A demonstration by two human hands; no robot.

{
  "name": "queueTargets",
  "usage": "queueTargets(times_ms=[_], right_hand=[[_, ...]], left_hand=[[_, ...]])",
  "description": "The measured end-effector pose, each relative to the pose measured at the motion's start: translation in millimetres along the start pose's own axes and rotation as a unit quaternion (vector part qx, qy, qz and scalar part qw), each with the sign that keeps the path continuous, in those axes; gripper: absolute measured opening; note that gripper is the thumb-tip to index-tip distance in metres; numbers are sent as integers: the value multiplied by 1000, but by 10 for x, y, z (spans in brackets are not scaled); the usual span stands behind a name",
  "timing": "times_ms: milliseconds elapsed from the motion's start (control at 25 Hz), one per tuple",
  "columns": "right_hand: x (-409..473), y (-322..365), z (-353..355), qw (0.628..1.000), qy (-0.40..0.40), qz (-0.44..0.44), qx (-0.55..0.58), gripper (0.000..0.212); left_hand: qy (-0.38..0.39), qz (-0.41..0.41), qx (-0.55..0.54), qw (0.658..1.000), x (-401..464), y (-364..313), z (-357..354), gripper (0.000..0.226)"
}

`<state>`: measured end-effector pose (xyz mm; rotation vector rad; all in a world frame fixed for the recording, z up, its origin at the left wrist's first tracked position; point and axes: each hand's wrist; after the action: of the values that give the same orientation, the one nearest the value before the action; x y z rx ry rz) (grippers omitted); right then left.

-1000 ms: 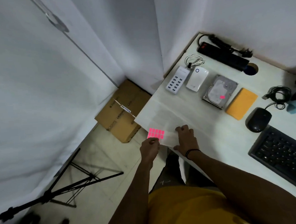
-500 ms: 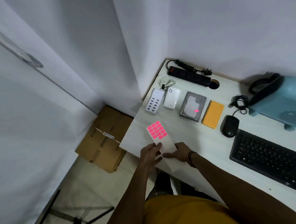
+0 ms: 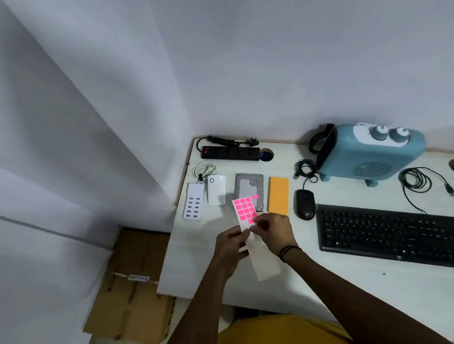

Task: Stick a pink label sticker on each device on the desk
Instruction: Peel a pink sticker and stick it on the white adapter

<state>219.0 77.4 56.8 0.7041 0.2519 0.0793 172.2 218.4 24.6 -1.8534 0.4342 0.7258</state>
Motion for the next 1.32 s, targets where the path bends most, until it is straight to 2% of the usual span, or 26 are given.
queueTargets(times_ms=[240, 440, 600, 760, 880, 960, 1040, 1120, 1240, 1320], right_hand=[[-10, -203, 125, 997, 25, -41, 65, 17], [38, -225, 184, 994, 50, -20, 98, 9], [65, -169, 111, 995, 77, 15, 69, 19], [167, -187, 91, 993, 113, 10, 15, 17], [288, -219, 99, 989, 89, -76, 91, 20], [319, -245, 99, 961, 63, -178, 200, 9], [344, -255, 70, 920, 52, -253, 296, 9], [348, -268, 26, 895, 56, -280, 343, 11], [351, -284, -37, 884, 75, -289, 359, 10], [386, -245, -72, 889, 88, -291, 343, 10]], left_hand=[[10, -37, 111, 993, -13, -80, -140, 18], [-23, -39, 119, 992, -101, -59, -166, 20], [-43, -35, 109, 992, -111, -33, -112, 23], [-19, -7, 113, 993, 15, -53, -65, 22], [-15, 20, 125, 992, 177, -125, -14, 21], [-45, 48, 139, 988, 275, -110, 39, 21], [-77, 79, 173, 979, 372, -66, 133, 17], [-98, 98, 230, 963, 443, 14, 245, 12], [-117, 108, 347, 924, 489, 120, 391, 15], [-122, 125, 436, 883, 535, 149, 501, 24]])
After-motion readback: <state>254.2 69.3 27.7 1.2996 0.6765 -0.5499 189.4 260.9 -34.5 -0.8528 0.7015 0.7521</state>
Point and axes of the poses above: each hand's wrist, its own x-axis towards the middle knuckle, its own z-axis out of the back of the hand, y = z × x, and after that the axes turned 3 degrees about -x, right-handed
